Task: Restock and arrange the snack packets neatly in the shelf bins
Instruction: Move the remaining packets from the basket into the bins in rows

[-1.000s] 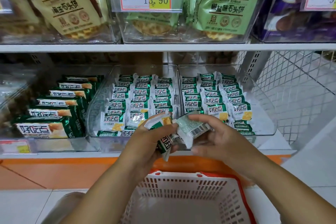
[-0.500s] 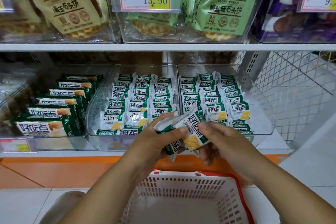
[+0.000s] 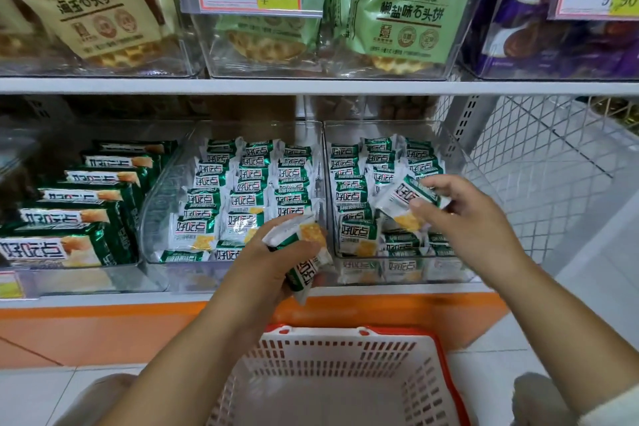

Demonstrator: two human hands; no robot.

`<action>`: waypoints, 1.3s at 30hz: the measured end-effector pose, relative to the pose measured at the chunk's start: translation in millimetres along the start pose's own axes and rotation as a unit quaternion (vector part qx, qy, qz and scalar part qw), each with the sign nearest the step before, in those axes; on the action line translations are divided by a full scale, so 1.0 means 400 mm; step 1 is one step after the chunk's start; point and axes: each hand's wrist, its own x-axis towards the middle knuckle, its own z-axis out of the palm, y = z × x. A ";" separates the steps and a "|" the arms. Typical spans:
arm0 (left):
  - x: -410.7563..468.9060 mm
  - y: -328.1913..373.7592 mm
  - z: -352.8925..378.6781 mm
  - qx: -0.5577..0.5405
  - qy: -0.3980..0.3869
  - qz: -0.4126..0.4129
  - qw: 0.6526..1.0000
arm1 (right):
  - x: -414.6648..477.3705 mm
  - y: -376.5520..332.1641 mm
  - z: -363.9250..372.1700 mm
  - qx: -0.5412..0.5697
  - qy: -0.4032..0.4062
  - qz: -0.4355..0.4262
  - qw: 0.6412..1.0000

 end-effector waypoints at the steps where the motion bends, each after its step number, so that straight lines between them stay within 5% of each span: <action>1: 0.004 0.000 -0.005 -0.001 0.007 0.000 1.000 | 0.021 0.022 -0.014 -0.042 0.003 -0.010 0.999; 4: 0.012 -0.001 -0.013 -0.008 0.019 0.000 1.000 | 0.066 0.087 -0.022 -0.149 -0.042 -0.019 0.988; 10: 0.032 -0.014 -0.017 -0.034 0.029 -0.019 0.999 | 0.098 0.116 0.036 -0.166 -0.124 -0.022 0.978; 29: 0.012 0.009 0.010 -0.114 -0.021 -0.057 0.992 | 0.072 0.108 0.054 -0.234 -0.013 -0.013 0.972; 32: 0.011 0.005 0.014 -0.101 -0.051 -0.052 0.992 | 0.019 0.035 0.045 -0.123 -0.014 -0.038 0.992; 36: 0.002 0.000 0.042 -0.070 -0.098 -0.036 0.992 | -0.093 -0.041 0.068 0.030 -0.191 0.042 0.980; 39: -0.013 -0.006 0.071 -0.006 -0.085 -0.025 0.996 | -0.132 -0.036 0.081 0.106 -0.170 0.056 0.978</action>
